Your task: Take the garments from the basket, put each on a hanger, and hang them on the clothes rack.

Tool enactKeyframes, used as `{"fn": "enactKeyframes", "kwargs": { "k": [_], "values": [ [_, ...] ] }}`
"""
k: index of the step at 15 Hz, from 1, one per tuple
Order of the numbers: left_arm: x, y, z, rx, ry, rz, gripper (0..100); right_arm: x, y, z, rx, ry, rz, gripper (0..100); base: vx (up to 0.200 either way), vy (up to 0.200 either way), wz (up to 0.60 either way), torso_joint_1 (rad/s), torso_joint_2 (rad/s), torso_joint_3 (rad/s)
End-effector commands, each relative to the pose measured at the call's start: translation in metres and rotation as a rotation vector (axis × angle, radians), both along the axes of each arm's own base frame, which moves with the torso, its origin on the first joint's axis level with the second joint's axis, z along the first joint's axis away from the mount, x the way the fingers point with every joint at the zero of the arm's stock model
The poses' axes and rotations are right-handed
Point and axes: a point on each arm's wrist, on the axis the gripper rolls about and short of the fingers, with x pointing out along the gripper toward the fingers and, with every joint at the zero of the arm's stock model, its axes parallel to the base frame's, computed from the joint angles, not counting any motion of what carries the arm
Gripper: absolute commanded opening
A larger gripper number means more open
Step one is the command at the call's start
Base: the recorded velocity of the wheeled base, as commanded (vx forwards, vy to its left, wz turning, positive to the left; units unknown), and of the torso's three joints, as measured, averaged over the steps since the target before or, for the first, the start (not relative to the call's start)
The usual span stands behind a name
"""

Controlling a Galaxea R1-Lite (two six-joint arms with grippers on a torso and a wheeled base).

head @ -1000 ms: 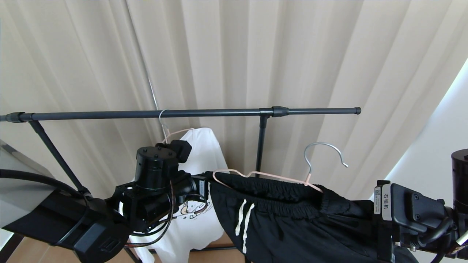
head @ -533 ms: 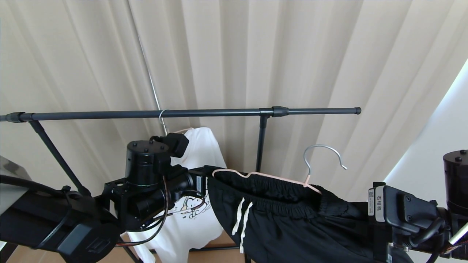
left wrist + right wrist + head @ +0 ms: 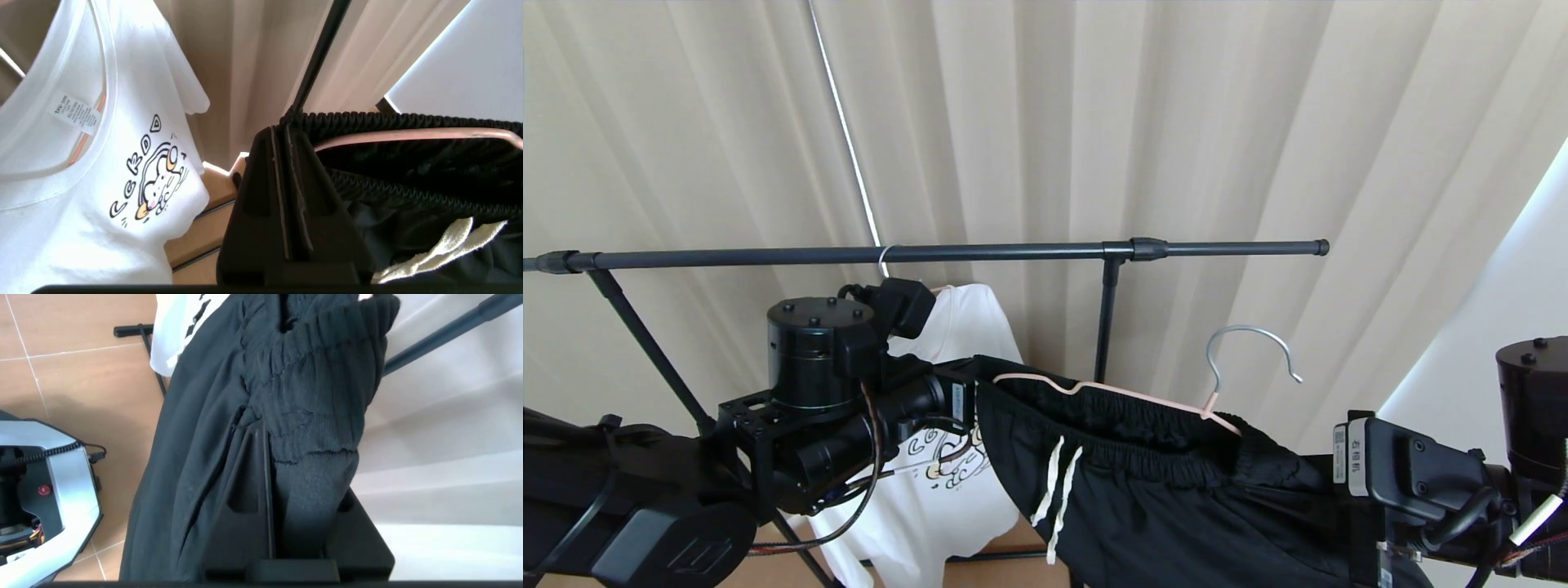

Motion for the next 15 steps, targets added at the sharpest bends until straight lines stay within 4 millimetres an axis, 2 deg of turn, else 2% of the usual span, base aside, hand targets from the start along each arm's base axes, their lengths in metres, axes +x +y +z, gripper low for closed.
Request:
{"fn": "enactKeyframes", "kwargs": {
  "k": [1,6,10,15],
  "values": [
    [-0.001,0.001,0.005,-0.01,-0.016,0.002,0,0.001,0.0,-0.001,-0.003,0.004,0.001,0,0.0,0.0,0.0,0.0,0.0,0.0],
    [0.003,0.004,0.012,-0.001,-0.03,0.014,0,0.002,0.001,-0.005,-0.015,0.016,0.002,0,0.0,0.0,0.0,0.0,0.0,0.0],
    [0.0,0.003,0.039,0.01,-0.024,0.001,0,0.005,0.003,-0.008,-0.024,0.029,0.001,0,0.0,0.0,0.0,0.0,0.0,0.0],
    [-0.004,0.001,0.058,0.031,-0.039,-0.018,0,0.007,0.004,-0.013,-0.036,0.047,0.003,0,0.0,0.0,0.0,0.0,0.0,0.0]
  ]
}}
